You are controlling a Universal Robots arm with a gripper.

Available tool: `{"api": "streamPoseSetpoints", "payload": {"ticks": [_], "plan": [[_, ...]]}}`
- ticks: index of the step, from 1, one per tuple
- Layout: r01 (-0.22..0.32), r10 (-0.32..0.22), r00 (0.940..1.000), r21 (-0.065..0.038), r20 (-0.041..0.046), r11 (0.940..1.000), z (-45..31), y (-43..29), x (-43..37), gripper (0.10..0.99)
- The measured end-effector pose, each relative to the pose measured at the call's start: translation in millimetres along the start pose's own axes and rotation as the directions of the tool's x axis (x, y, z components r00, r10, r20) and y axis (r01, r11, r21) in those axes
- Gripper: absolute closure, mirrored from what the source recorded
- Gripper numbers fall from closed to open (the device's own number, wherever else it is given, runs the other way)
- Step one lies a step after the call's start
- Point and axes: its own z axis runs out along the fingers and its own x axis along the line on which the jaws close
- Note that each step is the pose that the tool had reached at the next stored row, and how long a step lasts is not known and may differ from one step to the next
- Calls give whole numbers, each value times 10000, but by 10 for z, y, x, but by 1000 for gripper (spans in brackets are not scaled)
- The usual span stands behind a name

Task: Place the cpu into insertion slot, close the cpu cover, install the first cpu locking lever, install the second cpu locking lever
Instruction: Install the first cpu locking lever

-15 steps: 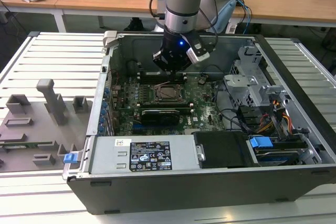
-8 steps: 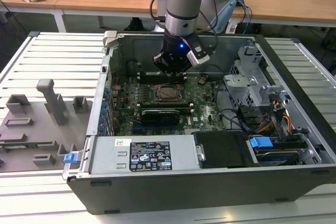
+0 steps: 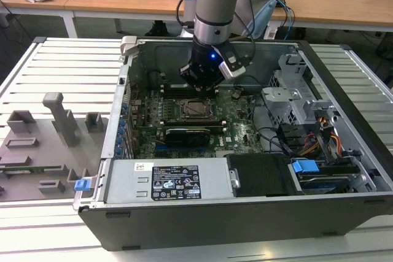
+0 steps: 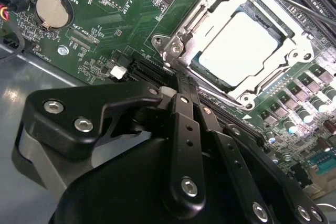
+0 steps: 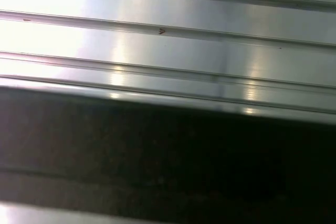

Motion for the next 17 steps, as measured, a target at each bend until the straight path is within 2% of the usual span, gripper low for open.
{"api": "streamPoseSetpoints", "payload": {"ticks": [9,12,17], "plan": [[2,-2,10000,8,2,10000,-4,0,-2,980],[-1,1,10000,103,-10,9999,-2,0,-1,980],[-3,4,10000,184,-20,9998,7,0,-1,980]]}}
